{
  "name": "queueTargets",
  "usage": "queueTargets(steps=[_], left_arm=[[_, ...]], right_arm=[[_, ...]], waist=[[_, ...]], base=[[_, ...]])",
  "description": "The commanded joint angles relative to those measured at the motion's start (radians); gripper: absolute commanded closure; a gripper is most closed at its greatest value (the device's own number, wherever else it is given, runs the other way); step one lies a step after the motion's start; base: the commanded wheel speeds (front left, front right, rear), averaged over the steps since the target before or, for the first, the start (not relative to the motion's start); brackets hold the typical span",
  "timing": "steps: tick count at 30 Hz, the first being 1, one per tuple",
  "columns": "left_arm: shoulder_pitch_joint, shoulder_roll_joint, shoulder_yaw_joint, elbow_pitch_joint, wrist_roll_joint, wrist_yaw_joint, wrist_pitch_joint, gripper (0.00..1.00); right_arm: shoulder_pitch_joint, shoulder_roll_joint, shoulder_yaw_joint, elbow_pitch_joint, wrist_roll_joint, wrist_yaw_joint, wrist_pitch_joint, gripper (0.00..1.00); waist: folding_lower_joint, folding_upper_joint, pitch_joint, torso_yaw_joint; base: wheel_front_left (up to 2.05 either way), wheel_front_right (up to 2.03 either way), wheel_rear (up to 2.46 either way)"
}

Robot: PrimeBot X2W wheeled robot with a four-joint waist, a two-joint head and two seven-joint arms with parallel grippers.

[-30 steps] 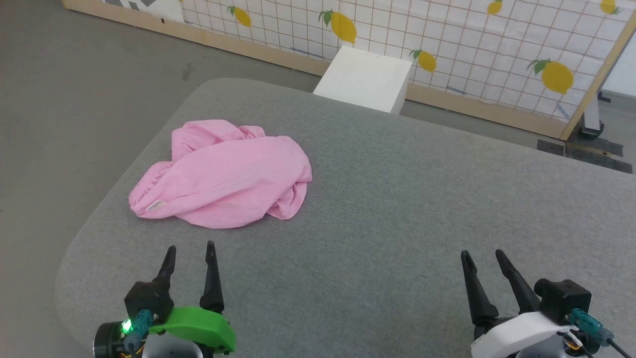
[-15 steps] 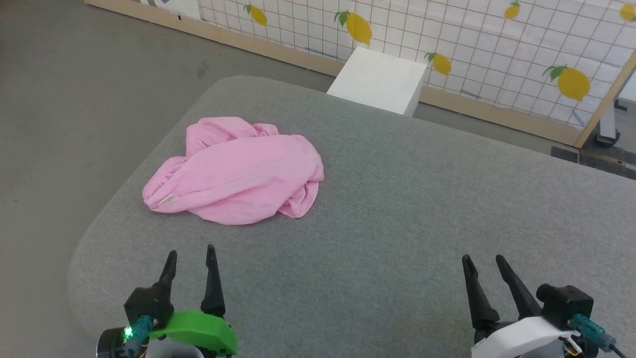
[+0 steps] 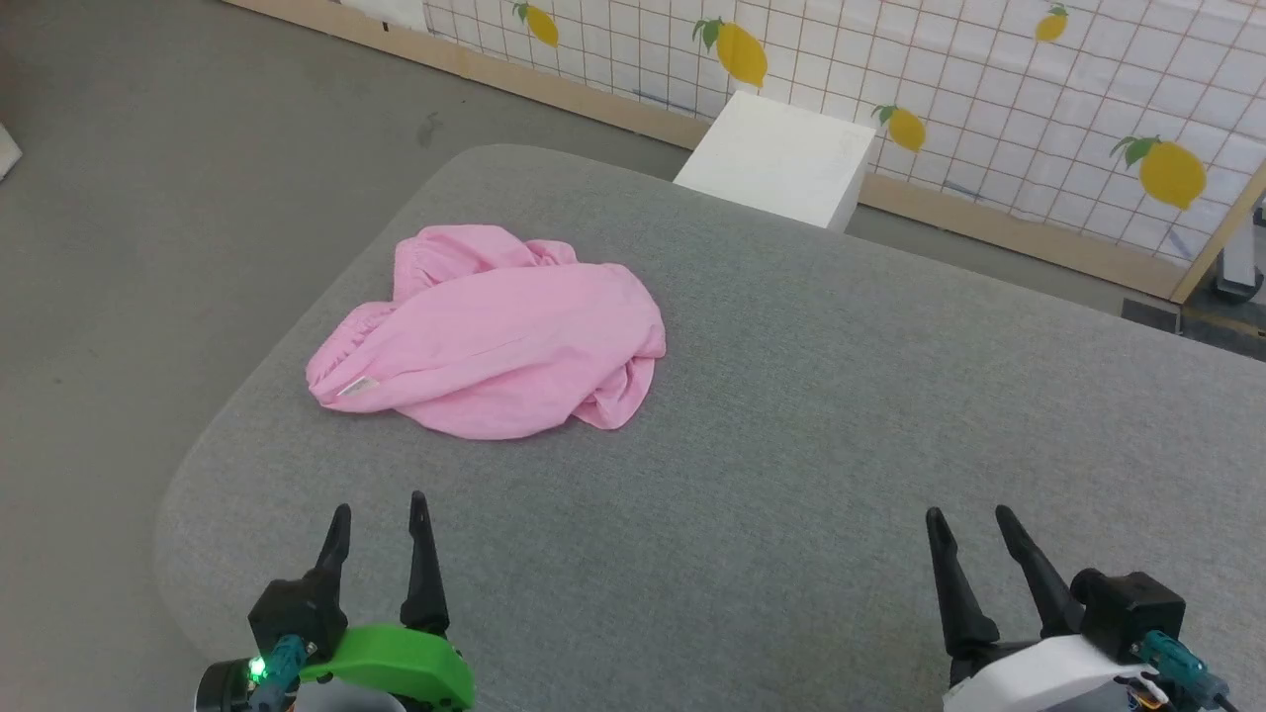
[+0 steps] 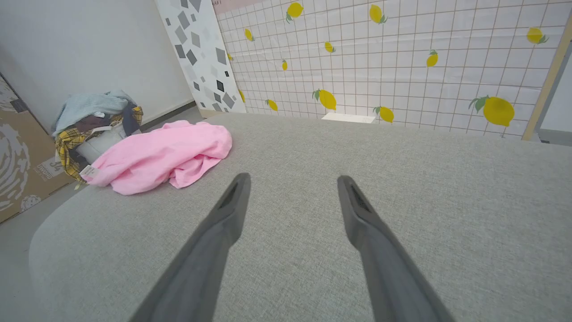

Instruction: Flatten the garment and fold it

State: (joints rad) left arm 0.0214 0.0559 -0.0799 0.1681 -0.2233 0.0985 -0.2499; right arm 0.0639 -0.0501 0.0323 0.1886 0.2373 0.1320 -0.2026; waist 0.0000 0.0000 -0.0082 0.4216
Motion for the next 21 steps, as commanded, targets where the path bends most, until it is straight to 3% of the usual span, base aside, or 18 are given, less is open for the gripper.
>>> queueTargets(steps=[1, 8, 14, 21], left_arm=[[0.012, -0.003, -0.003, 0.005, -0.011, 0.007, -0.012, 0.0], [-0.005, 0.003, 0.001, 0.018, -0.012, 0.004, -0.011, 0.0], [-0.095, 0.033, -0.012, 0.051, -0.014, -0.026, 0.028, 0.0], [-0.388, 0.087, -0.01, 0.198, -0.082, -0.126, 0.194, 0.0]], right_arm=[[0.016, 0.0, -0.002, -0.011, -0.006, -0.001, -0.002, 0.0], [0.012, 0.0, -0.012, -0.051, -0.032, -0.001, 0.029, 0.0], [-0.002, 0.0, -0.026, -0.09, -0.05, -0.001, 0.064, 0.0], [-0.041, 0.0, -0.037, -0.152, -0.087, -0.001, 0.122, 0.0]], waist=[[0.0, 0.0, 0.001, 0.003], [0.0, 0.0, 0.011, -0.01], [0.0, 0.0, 0.043, -0.024], [0.0, 0.0, 0.135, -0.063]], base=[[0.0, 0.0, 0.0], [0.0, 0.0, 0.0], [0.0, 0.0, 0.0], [0.0, 0.0, 0.0]])
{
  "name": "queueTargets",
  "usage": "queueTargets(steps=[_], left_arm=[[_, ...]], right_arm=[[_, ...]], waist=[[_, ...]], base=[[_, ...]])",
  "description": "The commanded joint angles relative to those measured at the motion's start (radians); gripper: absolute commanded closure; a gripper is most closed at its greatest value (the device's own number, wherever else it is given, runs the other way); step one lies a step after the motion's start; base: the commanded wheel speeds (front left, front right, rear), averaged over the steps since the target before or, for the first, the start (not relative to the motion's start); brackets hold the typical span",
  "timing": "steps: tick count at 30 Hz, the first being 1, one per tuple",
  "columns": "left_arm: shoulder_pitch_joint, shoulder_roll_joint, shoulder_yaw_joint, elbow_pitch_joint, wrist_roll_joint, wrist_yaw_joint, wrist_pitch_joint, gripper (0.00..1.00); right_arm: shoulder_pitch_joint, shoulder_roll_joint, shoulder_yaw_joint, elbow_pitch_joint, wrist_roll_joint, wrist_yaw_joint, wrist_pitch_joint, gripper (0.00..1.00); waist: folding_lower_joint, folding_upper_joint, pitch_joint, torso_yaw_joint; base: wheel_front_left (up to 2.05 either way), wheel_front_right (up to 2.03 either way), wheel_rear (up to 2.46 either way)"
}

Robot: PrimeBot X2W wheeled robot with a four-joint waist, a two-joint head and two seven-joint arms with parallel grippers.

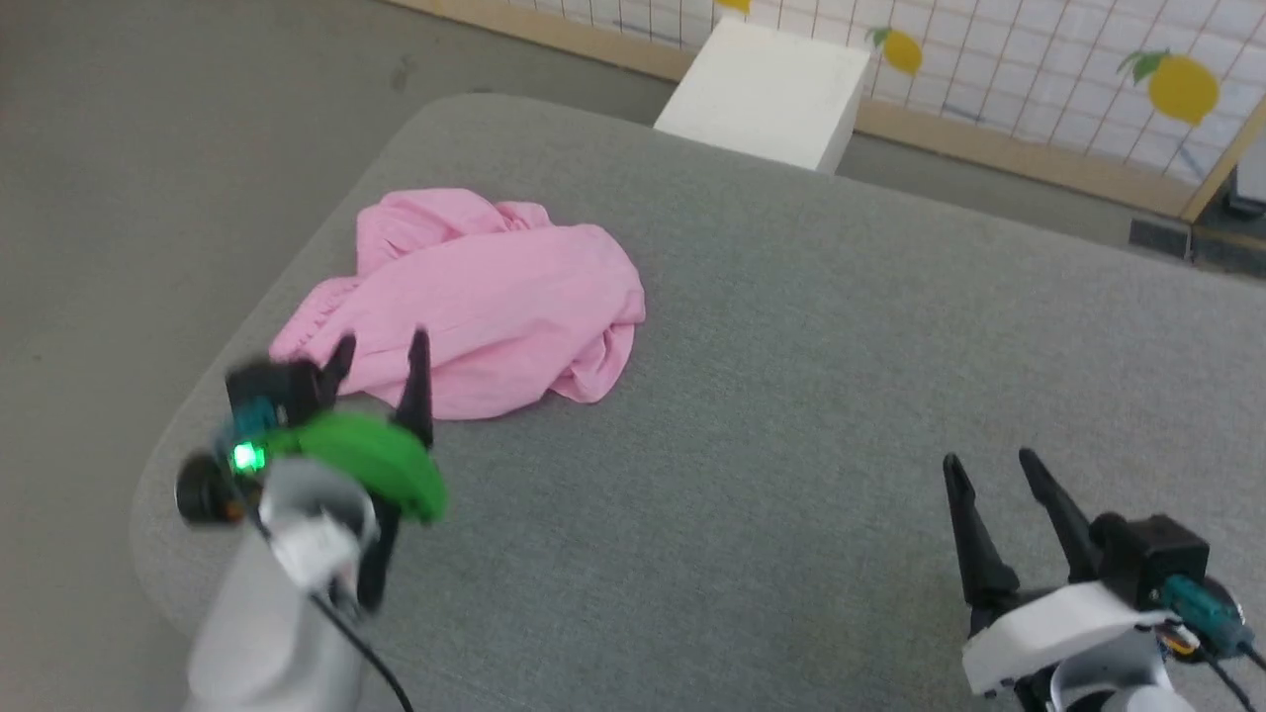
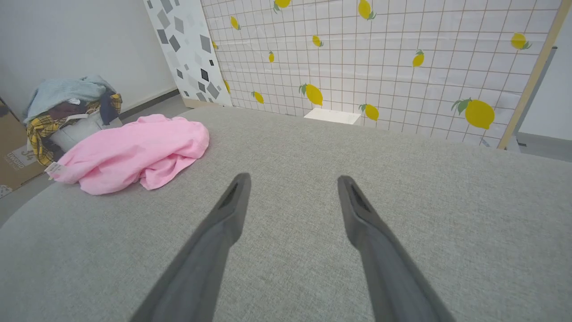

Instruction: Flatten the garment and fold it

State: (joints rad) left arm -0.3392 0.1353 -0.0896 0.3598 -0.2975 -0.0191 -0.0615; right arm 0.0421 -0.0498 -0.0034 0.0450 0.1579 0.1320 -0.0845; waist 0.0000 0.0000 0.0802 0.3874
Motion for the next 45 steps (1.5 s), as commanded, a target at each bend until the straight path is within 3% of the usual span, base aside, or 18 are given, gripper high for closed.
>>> queueTargets(steps=[1, 9, 16, 20, 21, 22, 23, 29, 34, 41, 45], left_arm=[[-0.082, 0.011, 0.006, 0.049, -0.033, -0.028, 0.044, 0.0], [-0.366, 0.057, -0.013, 0.338, -0.104, -0.08, 0.316, 0.0], [-0.429, 0.072, -0.04, 0.489, -0.091, -0.065, 0.406, 0.0], [-0.434, 0.069, -0.046, 0.537, -0.088, -0.05, 0.402, 0.0], [-0.435, 0.068, -0.048, 0.546, -0.086, -0.044, 0.391, 0.11], [-0.436, 0.067, -0.047, 0.551, -0.085, -0.038, 0.377, 0.51], [-0.437, 0.064, -0.047, 0.558, -0.084, -0.035, 0.363, 1.0], [-0.476, 0.066, -0.014, 0.548, -0.109, -0.029, 0.24, 1.0], [-0.561, 0.073, -0.042, 0.472, -0.099, -0.075, 0.143, 1.0], [-0.661, 0.032, -0.149, 0.298, -0.116, -0.109, 0.115, 1.0], [-0.671, 0.0, -0.241, 0.183, -0.172, -0.111, 0.154, 1.0]], right_arm=[[-0.027, 0.0, -0.004, -0.022, -0.016, -0.001, 0.016, 0.0], [-0.054, 0.0, -0.021, -0.112, -0.056, -0.001, 0.088, 0.0], [-0.052, 0.0, -0.037, -0.151, -0.056, -0.001, 0.103, 0.0], [-0.055, 0.0, -0.043, -0.155, -0.051, -0.001, 0.103, 0.0], [-0.058, 0.0, -0.042, -0.154, -0.048, -0.001, 0.101, 0.0], [-0.061, 0.0, -0.04, -0.152, -0.045, -0.001, 0.099, 0.0], [-0.063, 0.0, -0.038, -0.148, -0.042, -0.001, 0.096, 0.0], [-0.068, 0.0, -0.016, -0.11, -0.013, -0.001, 0.076, 0.0], [-0.066, 0.0, -0.004, -0.061, 0.02, -0.001, 0.046, 0.0], [-0.079, 0.0, 0.019, 0.014, 0.072, -0.001, -0.009, 0.0], [-0.076, 0.0, 0.012, 0.05, 0.089, -0.001, -0.033, 0.0]], waist=[[0.0, 0.0, 0.068, -0.039], [0.0, 0.0, 0.209, -0.122], [0.0, 0.0, 0.258, -0.155], [0.0, 0.0, 0.264, -0.154], [0.0, 0.0, 0.263, -0.153], [0.0, 0.0, 0.261, -0.151], [0.0, 0.0, 0.257, -0.149], [0.0, 0.0, 0.214, -0.148], [0.0, 0.0, 0.15, -0.17], [0.0, 0.0, 0.057, -0.269], [0.0, 0.0, 0.026, -0.335]], base=[[0.0, 0.0, 0.0], [0.0, 0.0, 0.0], [0.0, 0.0, 0.0], [0.0, 0.0, 0.0], [0.0, 0.0, 0.0], [0.0, 0.0, 0.0], [0.0, 0.0, 0.0], [0.0, 0.0, 0.0], [0.0, 0.0, 0.0], [0.0, 0.0, 0.0], [0.0, 0.0, 0.0]])
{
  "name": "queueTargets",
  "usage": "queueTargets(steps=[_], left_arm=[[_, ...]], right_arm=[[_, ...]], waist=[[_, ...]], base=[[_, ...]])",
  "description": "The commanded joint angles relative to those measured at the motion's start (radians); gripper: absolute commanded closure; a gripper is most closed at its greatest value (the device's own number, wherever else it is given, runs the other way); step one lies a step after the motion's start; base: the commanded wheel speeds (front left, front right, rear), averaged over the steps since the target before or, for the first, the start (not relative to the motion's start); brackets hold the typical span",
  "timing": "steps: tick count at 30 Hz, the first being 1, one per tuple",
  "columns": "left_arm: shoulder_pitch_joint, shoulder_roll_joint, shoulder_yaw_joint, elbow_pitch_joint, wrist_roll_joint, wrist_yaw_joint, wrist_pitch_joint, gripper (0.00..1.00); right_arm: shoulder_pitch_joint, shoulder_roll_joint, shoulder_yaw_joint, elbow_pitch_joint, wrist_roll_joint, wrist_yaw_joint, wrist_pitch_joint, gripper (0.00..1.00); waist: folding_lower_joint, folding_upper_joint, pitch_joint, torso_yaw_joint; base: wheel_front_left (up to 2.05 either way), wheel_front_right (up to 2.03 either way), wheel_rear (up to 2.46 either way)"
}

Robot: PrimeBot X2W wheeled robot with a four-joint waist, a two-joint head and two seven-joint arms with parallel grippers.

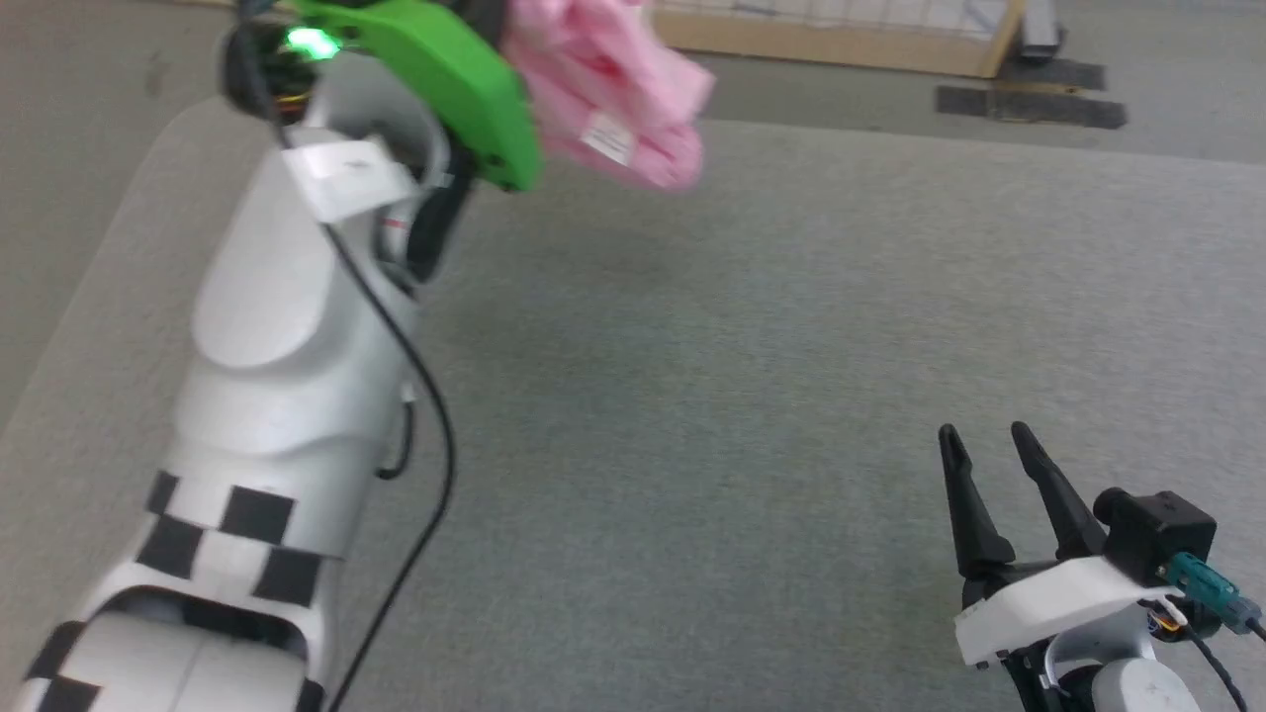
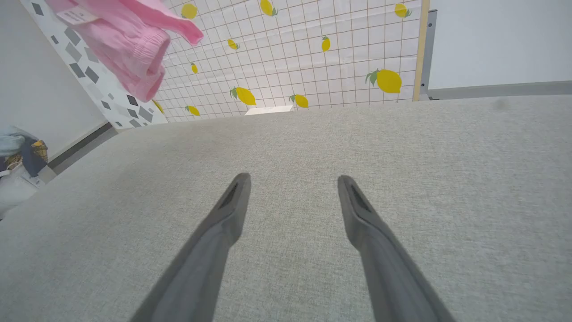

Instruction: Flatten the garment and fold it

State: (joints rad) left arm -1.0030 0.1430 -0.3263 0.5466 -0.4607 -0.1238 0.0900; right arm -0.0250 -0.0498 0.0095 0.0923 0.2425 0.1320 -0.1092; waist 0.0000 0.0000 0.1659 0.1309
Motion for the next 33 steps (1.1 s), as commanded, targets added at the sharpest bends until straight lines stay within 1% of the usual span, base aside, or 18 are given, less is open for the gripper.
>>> queueTargets(steps=[1, 5, 7, 13, 17, 18, 19, 20, 21, 25, 28, 30, 33], left_arm=[[0.001, -0.014, -0.039, -0.03, -0.03, -0.006, 0.021, 1.0], [0.08, -0.027, -0.156, -0.088, -0.093, -0.007, 0.095, 1.0], [0.14, -0.03, -0.215, -0.09, -0.111, -0.007, 0.132, 1.0], [0.349, -0.038, -0.371, -0.015, -0.129, -0.007, 0.225, 1.0], [0.455, -0.05, -0.423, 0.03, -0.166, -0.007, 0.269, 1.0], [0.47, -0.054, -0.421, 0.03, -0.182, -0.007, 0.27, 1.0], [0.484, -0.058, -0.407, 0.025, -0.207, -0.006, 0.261, 0.87], [0.49, -0.061, -0.388, 0.016, -0.225, 0.0, 0.245, 0.56], [0.492, -0.064, -0.363, 0.002, -0.244, 0.01, 0.221, 0.0], [0.489, -0.063, -0.254, -0.07, -0.308, 0.045, 0.125, 0.0], [0.496, -0.038, -0.174, -0.133, -0.32, 0.076, 0.021, 0.0], [0.518, 0.001, -0.124, -0.176, -0.288, 0.111, -0.085, 0.0], [0.571, 0.061, -0.08, -0.213, -0.218, 0.17, -0.222, 0.0]], right_arm=[[-0.006, 0.0, -0.007, 0.01, 0.006, -0.001, -0.014, 0.0], [-0.001, 0.0, -0.027, 0.032, 0.012, -0.001, -0.03, 0.0], [0.0, 0.0, -0.037, 0.04, 0.016, -0.001, -0.038, 0.0], [0.003, 0.0, -0.038, 0.069, 0.035, -0.001, -0.059, 0.0], [0.01, 0.0, -0.036, 0.087, 0.046, -0.001, -0.073, 0.0], [0.012, 0.0, -0.037, 0.091, 0.047, -0.001, -0.075, 0.0], [0.014, 0.0, -0.038, 0.095, 0.049, -0.001, -0.078, 0.0], [0.016, 0.0, -0.04, 0.099, 0.05, -0.001, -0.08, 0.0], [0.019, 0.0, -0.041, 0.103, 0.052, -0.001, -0.082, 0.0], [0.027, 0.0, -0.042, 0.113, 0.054, -0.001, -0.082, 0.0], [0.031, 0.0, -0.038, 0.117, 0.053, -0.001, -0.077, 0.0], [0.034, 0.0, -0.036, 0.119, 0.053, -0.001, -0.071, 0.0], [0.039, 0.0, -0.036, 0.121, 0.056, -0.001, -0.058, 0.0]], waist=[[0.0, 0.0, -0.064, -0.092], [0.0, 0.0, -0.073, -0.145], [0.0, 0.0, -0.073, -0.169], [0.0, 0.0, -0.077, -0.228], [0.0, 0.0, -0.082, -0.241], [0.0, 0.0, -0.083, -0.241], [0.0, 0.0, -0.085, -0.239], [0.0, 0.0, -0.088, -0.235], [0.0, 0.0, -0.092, -0.23], [0.0, 0.0, -0.11, -0.204], [0.0, 0.0, -0.125, -0.189], [0.0, 0.0, -0.134, -0.18], [0.0, 0.0, -0.143, -0.169]], base=[[0.0, 0.0, 0.0], [0.0, 0.0, 0.0], [0.0, 0.0, 0.0], [0.0, 0.0, 0.0], [0.0, 0.0, 0.0], [0.0, 0.0, 0.0], [0.0, 0.0, 0.0], [0.0, 0.0, 0.0], [0.0, 0.0, 0.0], [0.0, 0.0, 0.0], [0.0, 0.0, 0.0], [0.0, 0.0, 0.0], [0.0, 0.0, 0.0]])
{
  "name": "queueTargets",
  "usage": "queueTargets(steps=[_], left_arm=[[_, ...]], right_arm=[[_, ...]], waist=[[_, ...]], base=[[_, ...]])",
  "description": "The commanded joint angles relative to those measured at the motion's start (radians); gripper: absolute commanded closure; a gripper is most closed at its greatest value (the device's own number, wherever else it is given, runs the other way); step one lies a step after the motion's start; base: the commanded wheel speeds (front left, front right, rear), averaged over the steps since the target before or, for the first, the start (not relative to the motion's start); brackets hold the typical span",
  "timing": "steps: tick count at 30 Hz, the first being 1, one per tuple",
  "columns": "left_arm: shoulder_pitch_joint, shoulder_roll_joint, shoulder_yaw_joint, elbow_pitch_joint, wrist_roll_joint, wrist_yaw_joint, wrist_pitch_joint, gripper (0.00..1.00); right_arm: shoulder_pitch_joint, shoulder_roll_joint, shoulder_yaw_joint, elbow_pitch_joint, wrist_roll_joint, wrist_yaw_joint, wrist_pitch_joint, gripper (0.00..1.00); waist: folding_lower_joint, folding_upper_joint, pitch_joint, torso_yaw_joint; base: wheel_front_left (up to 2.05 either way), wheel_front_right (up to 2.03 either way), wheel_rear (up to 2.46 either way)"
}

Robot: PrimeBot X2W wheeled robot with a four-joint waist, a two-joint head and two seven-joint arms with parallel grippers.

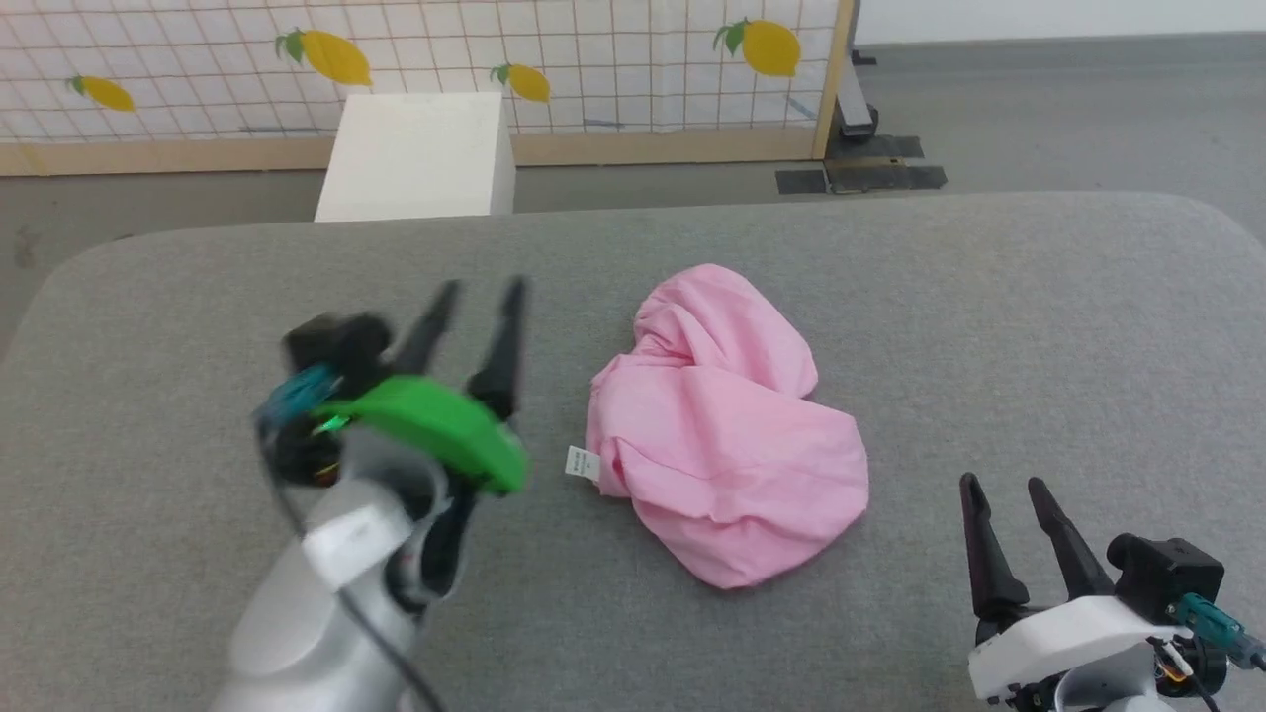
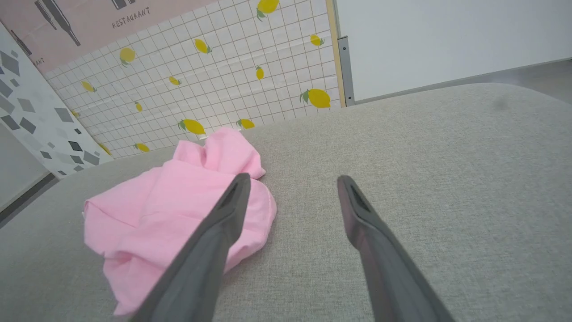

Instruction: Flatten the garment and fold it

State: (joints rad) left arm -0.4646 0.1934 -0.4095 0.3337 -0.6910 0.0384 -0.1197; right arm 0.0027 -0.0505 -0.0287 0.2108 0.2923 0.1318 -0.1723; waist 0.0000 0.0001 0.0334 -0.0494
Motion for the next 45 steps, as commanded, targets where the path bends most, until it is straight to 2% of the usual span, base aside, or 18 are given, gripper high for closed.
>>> queueTargets(steps=[1, 6, 10, 16, 20, 24, 28, 29, 31, 34, 37, 41, 45], left_arm=[[0.059, 0.034, 0.009, -0.007, 0.044, 0.028, -0.054, 0.0], [0.184, 0.092, 0.036, -0.053, 0.143, 0.105, -0.131, 0.0], [0.274, 0.09, 0.049, -0.1, 0.177, 0.126, -0.14, 0.0], [0.335, 0.077, 0.083, -0.157, 0.203, 0.129, -0.142, 0.0], [0.325, 0.051, 0.102, -0.19, 0.229, 0.115, -0.142, 0.0], [0.306, 0.031, 0.111, -0.199, 0.25, 0.102, -0.142, 0.0], [0.292, 0.015, 0.127, -0.195, 0.268, 0.088, -0.142, 0.0], [0.292, 0.011, 0.132, -0.192, 0.268, 0.085, -0.142, 0.0], [0.293, 0.007, 0.14, -0.186, 0.272, 0.079, -0.142, 0.0], [0.299, 0.002, 0.151, -0.179, 0.277, 0.072, -0.142, 0.0], [0.309, -0.004, 0.164, -0.178, 0.279, 0.067, -0.142, 0.0], [0.317, -0.009, 0.169, -0.176, 0.287, 0.059, -0.142, 0.0], [0.318, -0.014, 0.169, -0.175, 0.291, 0.053, -0.142, 0.0]], right_arm=[[0.013, 0.0, 0.001, 0.006, 0.007, -0.001, 0.015, 0.0], [0.017, 0.0, -0.001, 0.022, 0.002, -0.001, 0.079, 0.0], [-0.004, 0.0, -0.011, 0.049, -0.01, -0.001, 0.197, 0.0], [-0.138, 0.0, -0.022, 0.082, -0.07, -0.001, 0.443, 0.0], [-0.258, 0.0, 0.01, 0.134, -0.13, -0.001, 0.614, 0.0], [-0.299, 0.0, 0.03, 0.189, -0.164, -0.001, 0.724, 0.0], [-0.322, 0.0, 0.055, 0.215, -0.17, -0.001, 0.757, 0.0], [-0.324, 0.0, 0.056, 0.219, -0.165, -0.001, 0.758, 0.14], [-0.328, 0.0, 0.049, 0.219, -0.16, -0.001, 0.748, 1.0], [-0.33, 0.0, 0.024, 0.2, -0.155, -0.001, 0.721, 1.0], [-0.33, 0.0, -0.06, 0.15, -0.147, -0.001, 0.671, 1.0], [-0.312, 0.0, -0.252, 0.064, -0.174, -0.001, 0.634, 1.0], [-0.237, -0.001, -0.44, 0.009, -0.233, -0.001, 0.667, 1.0]], waist=[[0.0, -0.0001, -0.013, 0.015], [0.0, -0.0001, -0.017, 0.028], [0.0, -0.0001, -0.001, 0.037], [0.0, -0.0001, 0.035, 0.047], [0.0, -0.0001, 0.083, 0.077], [0.0, -0.0001, 0.119, 0.104], [0.0, -0.0001, 0.143, 0.122], [0.0, -0.0001, 0.144, 0.123], [0.0, -0.0001, 0.141, 0.121], [0.0, -0.0001, 0.126, 0.112], [0.0, -0.0001, 0.105, 0.097], [0.0, -0.0001, 0.081, 0.086], [0.0, -0.0001, 0.072, 0.086]], base=[[0.0, 0.0, 0.0], [0.0, 0.0, 0.0], [0.0, 0.0, 0.0], [0.0, 0.0, 0.0], [0.0, 0.0, 0.0], [0.0, 0.0, 0.0], [0.0, 0.0, 0.0], [0.0, 0.0, 0.0], [0.0, 0.0, 0.0], [0.0, 0.0, 0.0], [0.0, 0.0, 0.0], [0.0, 0.0, 0.0], [0.0, 0.0, 0.0]])
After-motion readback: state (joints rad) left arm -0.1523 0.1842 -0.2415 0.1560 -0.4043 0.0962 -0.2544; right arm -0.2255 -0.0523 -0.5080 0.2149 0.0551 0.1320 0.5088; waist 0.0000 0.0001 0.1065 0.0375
